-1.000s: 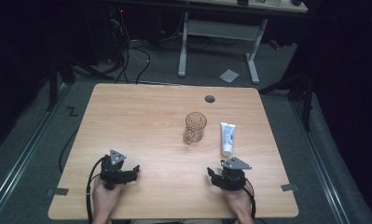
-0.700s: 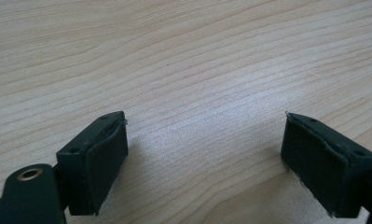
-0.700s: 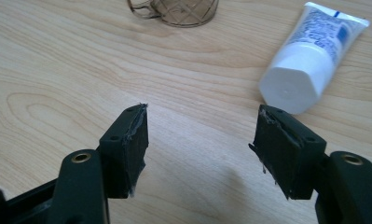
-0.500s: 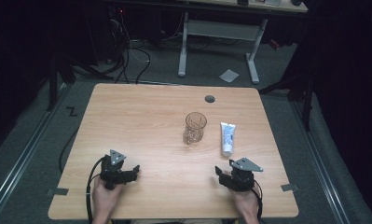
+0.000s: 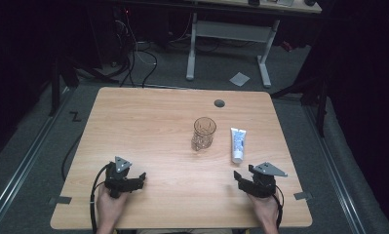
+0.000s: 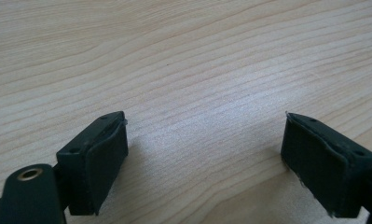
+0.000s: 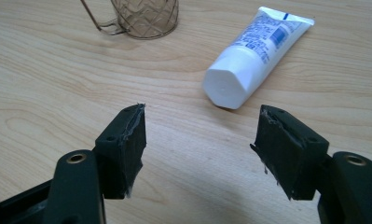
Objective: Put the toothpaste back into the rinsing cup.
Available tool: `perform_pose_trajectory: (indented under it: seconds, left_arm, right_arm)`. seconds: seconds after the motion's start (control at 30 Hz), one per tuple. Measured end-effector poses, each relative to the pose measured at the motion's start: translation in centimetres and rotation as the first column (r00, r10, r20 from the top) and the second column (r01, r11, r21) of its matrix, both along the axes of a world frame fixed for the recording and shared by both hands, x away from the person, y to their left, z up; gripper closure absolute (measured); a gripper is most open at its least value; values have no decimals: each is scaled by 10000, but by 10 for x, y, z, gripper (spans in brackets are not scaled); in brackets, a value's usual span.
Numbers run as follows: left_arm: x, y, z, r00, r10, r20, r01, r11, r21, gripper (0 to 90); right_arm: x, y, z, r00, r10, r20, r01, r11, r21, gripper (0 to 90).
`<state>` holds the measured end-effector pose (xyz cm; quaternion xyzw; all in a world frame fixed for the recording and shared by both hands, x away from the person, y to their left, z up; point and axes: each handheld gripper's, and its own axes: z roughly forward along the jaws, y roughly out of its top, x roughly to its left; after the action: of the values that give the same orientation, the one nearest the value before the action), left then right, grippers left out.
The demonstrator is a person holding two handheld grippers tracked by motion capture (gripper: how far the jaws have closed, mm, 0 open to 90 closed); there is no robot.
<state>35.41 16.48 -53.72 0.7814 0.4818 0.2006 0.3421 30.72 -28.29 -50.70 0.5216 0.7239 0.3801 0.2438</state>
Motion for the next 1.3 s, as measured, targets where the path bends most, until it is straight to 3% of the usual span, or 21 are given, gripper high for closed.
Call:
perform_pose_trajectory:
  seconds: [0.33, 0.77, 0.83, 0.97, 1.3]
  left_arm:
    - [0, 0, 0, 10000, 7, 4, -7, 10000, -3, 149]
    - [0, 0, 0, 10000, 10, 4, -10, 10000, -3, 149]
    - [0, 0, 0, 10000, 9, 3, -9, 10000, -3, 149]
    - [0, 0, 0, 10000, 10, 4, -10, 10000, -4, 149]
    - [0, 0, 0, 10000, 5, 7, -5, 10000, 3, 149]
  right_arm:
    - [13, -10, 2, 9993, -331, -153, 332, 9994, 80, 305]
    - [41, -14, 16, 9974, -612, -384, 625, 9974, 349, 283]
    - [46, -14, 20, 9964, -619, -576, 636, 9975, 295, 277]
    - [52, -11, 26, 9976, -621, -290, 621, 9981, -7, 282]
    - [65, -7, 32, 9964, -622, -581, 612, 9980, -183, 260]
